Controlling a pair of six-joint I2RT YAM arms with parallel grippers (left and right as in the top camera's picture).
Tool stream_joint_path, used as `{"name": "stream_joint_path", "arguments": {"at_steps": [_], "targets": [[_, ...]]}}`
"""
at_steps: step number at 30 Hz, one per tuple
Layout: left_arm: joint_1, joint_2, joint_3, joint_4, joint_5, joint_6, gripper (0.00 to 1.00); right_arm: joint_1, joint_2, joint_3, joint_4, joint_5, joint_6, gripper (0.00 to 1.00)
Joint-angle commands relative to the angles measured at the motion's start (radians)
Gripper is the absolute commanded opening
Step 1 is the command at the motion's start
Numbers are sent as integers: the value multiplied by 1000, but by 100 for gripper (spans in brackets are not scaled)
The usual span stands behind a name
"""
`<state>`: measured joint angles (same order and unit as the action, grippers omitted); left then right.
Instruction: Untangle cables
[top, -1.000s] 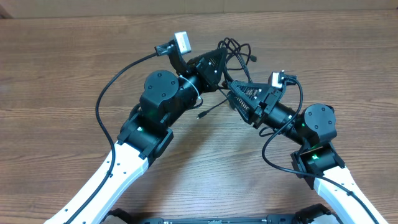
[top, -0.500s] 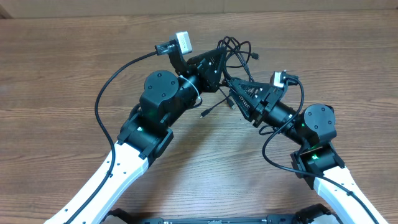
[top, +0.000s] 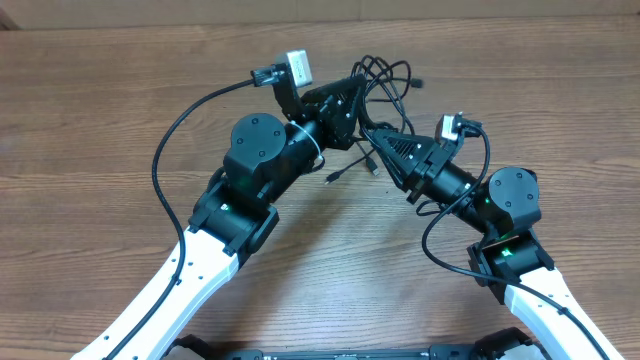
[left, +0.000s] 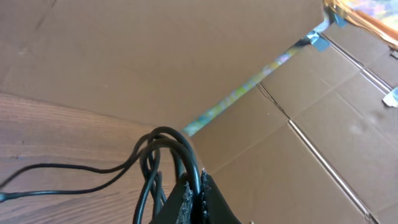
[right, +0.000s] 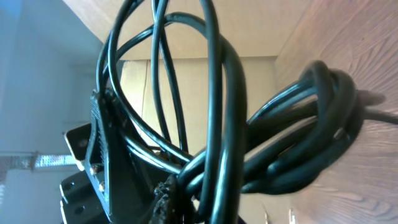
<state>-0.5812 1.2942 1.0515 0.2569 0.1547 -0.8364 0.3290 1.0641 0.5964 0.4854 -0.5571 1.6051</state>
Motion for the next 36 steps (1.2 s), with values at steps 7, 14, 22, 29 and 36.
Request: {"name": "stream_joint_path", "arguments": {"at_steps": [7, 14, 22, 29, 36], "targets": [[-8, -23, 13, 9, 24, 44, 4, 3, -5, 0, 6, 21, -3, 4], [-8, -23, 13, -26, -51, 44, 4, 3, -5, 0, 6, -34, -5, 4], [-6, -23, 13, -76, -132, 44, 4, 3, -5, 0, 6, -165, -5, 4], [-6, -23, 13, -101, -219, 44, 4, 3, -5, 0, 24, -225, -5, 4], [-6, -23, 13, -179, -297, 43, 4, 3, -5, 0, 111, -261, -4, 4]]}}
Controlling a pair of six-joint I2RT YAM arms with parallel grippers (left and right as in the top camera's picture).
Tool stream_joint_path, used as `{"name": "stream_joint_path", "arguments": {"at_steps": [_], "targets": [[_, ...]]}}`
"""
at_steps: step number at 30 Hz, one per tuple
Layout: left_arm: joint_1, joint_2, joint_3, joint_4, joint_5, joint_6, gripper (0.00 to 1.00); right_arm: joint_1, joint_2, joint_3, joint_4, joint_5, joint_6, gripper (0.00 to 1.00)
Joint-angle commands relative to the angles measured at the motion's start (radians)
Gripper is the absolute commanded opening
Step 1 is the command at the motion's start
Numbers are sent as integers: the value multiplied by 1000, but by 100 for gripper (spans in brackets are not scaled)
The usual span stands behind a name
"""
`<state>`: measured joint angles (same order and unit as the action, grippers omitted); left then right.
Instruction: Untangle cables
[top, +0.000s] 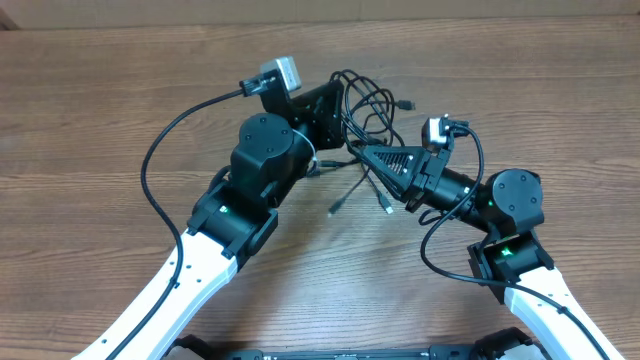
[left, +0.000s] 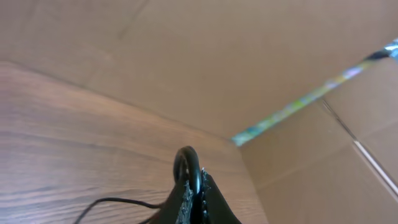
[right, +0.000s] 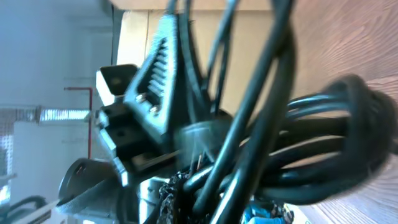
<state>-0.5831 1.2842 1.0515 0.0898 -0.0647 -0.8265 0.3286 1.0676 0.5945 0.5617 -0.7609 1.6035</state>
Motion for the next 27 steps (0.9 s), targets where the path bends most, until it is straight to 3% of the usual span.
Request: {"name": "stream_joint_path", "arguments": {"at_steps": [1, 20, 27], "targets": [[-5, -13, 13, -16, -77, 34, 4, 3, -8, 2, 41, -61, -3, 4], [-5, -13, 13, -204, -134, 34, 4, 3, -9, 2, 160, -94, 21, 4], [-5, -10, 12, -366, -172, 34, 4, 3, -9, 2, 238, -95, 28, 4]]}}
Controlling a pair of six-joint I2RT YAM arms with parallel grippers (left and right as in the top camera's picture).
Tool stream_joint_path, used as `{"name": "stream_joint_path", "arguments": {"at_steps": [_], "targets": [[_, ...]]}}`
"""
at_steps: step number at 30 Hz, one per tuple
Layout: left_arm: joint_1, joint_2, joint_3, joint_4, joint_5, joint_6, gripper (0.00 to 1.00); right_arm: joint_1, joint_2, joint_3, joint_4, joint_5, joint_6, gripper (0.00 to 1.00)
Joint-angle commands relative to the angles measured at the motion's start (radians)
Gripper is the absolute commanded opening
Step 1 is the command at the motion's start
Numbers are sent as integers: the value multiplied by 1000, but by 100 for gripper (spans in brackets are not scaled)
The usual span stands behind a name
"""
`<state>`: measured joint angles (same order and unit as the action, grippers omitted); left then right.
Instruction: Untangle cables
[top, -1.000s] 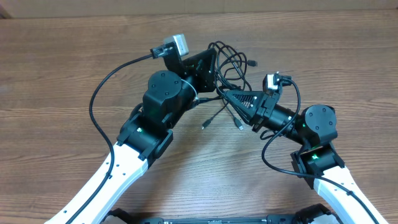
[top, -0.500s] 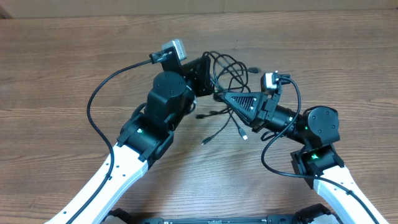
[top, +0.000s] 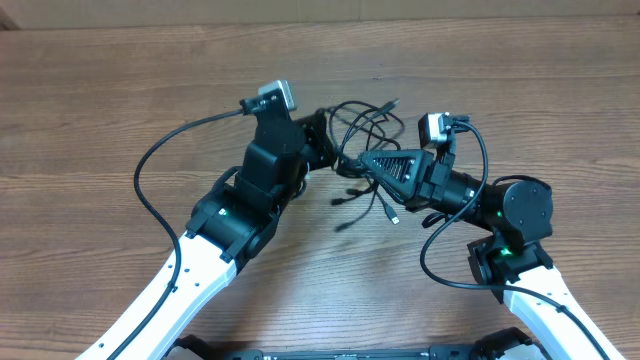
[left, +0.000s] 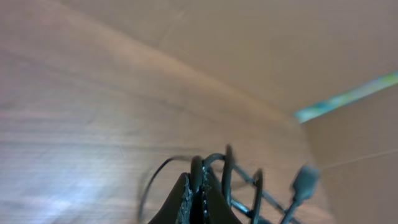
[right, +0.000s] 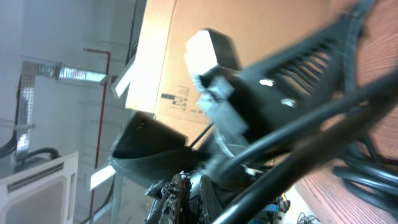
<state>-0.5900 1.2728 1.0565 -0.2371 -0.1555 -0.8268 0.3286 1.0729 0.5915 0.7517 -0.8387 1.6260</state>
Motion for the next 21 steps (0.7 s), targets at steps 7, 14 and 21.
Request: {"name": "stream_joint_path", "arguments": {"at_steps": [7, 14, 21], "targets": [[2, 3, 7, -151, -85, 34, 4, 3, -14, 5, 122, -16, 5, 4], [2, 3, 7, -152, -80, -6, 4, 3, -14, 5, 114, -16, 5, 4], [2, 3, 7, -151, -80, -45, 5, 3, -14, 5, 107, -16, 5, 4]]}}
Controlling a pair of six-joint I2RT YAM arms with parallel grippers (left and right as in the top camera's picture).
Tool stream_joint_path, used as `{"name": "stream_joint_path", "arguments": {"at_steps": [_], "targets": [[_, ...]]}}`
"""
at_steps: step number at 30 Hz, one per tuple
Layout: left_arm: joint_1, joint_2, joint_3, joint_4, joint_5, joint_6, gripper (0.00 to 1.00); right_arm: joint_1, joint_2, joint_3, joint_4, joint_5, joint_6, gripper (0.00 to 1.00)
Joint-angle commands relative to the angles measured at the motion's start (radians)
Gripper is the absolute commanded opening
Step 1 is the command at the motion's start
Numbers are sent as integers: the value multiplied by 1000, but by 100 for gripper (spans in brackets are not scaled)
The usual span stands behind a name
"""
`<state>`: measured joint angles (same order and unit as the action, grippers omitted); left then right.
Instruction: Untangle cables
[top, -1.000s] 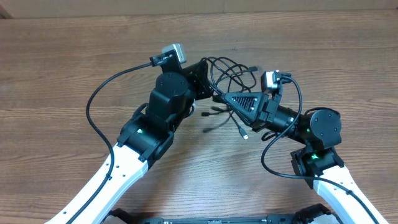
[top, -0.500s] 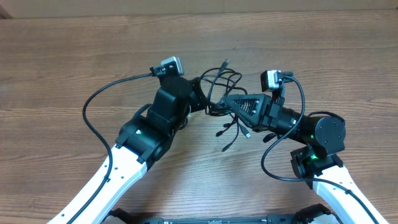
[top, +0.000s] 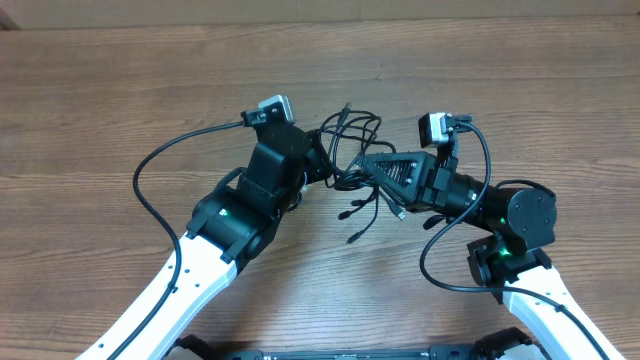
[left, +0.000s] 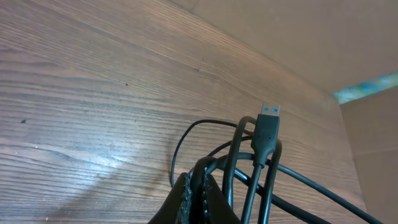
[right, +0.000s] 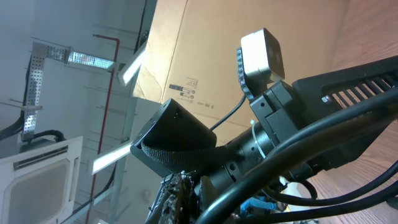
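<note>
A bundle of black cables (top: 358, 160) hangs tangled between my two arms above the wooden table (top: 100, 120). My left gripper (top: 325, 165) is shut on a strand of the cables (left: 249, 174), pinched between its pads at the bottom of the left wrist view. A black USB plug (left: 266, 124) with a blue tongue sticks up from the loops. My right gripper (top: 368, 166) faces left, shut on a cable (right: 292, 180) that crosses its view; the left arm's wrist fills the background there. Loose plug ends (top: 358, 215) dangle below the bundle.
A separate black cable (top: 160, 165) of the left arm's camera loops out to the left over the table. Another such cable (top: 440, 250) curls by the right arm. Cardboard walls (left: 323, 43) stand behind the table's far edge.
Both grippers stay shut on the cables. The left wrist has tipped further down toward the table, and the bundle's loops and loose ends have shifted slightly lower and rightward.
At first both grippers held the tangled bundle high near the far middle, the right one angled up-left. Then the right gripper levelled and the left wrist swung. By now the grippers face each other with the bundle between them and plug ends hanging lower.
</note>
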<state>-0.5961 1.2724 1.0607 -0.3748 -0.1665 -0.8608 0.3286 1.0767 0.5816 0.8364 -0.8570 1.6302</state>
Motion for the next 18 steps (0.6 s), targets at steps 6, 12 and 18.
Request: {"name": "stream_joint_path", "arguments": {"at_steps": [6, 12, 18], "targets": [[8, 3, 3, -14, -92, -11, 4, 3, -18, 14, 23, -7, 2, 4], [9, 6, 3, -31, -271, -6, 4, 3, -18, 14, 78, -52, 140, 6], [43, 11, 3, -86, -327, -7, 4, 3, -18, 14, 150, -54, 151, 6]]}}
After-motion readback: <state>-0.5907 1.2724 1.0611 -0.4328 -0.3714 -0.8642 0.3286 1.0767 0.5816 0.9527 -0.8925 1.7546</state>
